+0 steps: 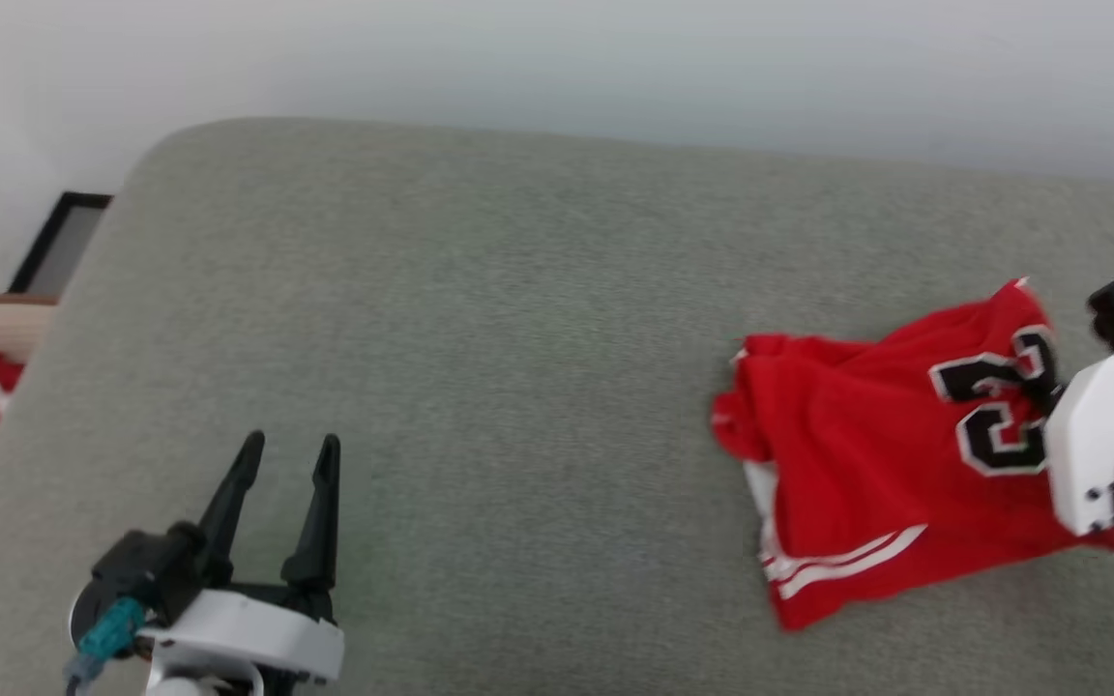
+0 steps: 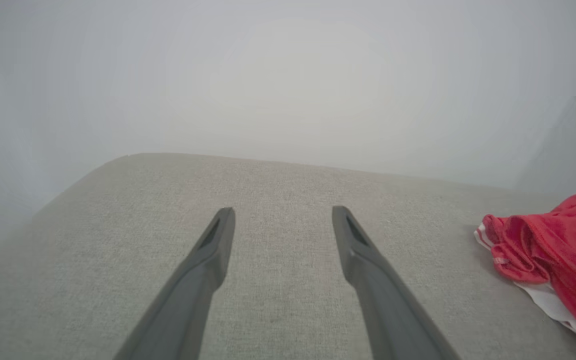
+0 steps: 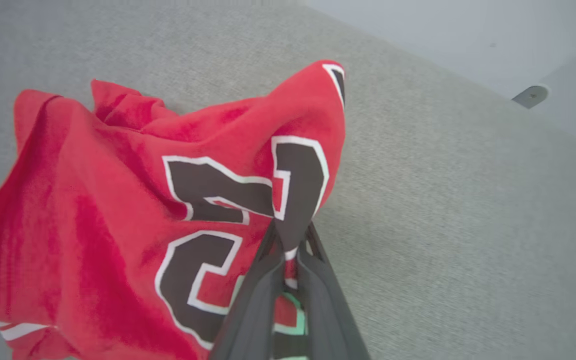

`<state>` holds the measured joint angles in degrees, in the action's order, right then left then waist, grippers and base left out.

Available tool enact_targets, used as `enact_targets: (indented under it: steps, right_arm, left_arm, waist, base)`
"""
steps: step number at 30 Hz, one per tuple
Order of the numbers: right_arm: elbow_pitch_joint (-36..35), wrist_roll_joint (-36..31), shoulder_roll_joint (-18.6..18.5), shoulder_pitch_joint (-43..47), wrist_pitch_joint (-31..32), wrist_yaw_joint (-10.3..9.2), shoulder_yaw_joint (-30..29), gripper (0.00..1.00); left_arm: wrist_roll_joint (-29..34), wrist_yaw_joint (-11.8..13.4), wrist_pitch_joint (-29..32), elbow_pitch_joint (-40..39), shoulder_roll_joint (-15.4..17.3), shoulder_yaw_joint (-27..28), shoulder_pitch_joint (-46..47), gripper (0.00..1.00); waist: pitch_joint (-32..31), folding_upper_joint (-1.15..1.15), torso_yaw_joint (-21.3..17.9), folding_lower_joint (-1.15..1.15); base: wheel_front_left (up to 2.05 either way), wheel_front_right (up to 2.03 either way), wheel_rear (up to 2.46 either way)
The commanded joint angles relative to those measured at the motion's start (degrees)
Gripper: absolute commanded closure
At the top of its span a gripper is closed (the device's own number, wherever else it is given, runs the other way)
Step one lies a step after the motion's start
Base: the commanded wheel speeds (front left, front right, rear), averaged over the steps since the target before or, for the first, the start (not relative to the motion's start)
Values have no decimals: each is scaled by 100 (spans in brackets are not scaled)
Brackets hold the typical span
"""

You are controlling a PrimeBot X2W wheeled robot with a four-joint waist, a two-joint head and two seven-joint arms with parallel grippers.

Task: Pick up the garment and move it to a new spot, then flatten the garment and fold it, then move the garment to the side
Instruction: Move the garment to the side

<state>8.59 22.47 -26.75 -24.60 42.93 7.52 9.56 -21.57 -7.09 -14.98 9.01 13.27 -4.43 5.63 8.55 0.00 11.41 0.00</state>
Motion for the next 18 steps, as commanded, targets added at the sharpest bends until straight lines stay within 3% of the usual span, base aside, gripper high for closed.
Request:
enact_targets:
  steps: [1,9,18]
  right_arm:
    - [-39,6,-95,-87,-15,-6,-13,100]
    - [-96,36,-642,-486,-209,-6,-51,100]
    - [306,69,-1159,-1063,-753,-6,135,100]
  left_arm:
    - [37,-22,-23,4,30,-20,107,0]
    - [50,-37,-22,-29,156,-187,517,0]
    - [17,-42,-11,-66,323,-406,993,0]
  waist:
    - [111,0,-215,0]
    - [392,0,-820,0]
    - [816,0,-1527,0]
  base:
    - [0,0,0]
    - [0,0,0]
    - [0,0,0]
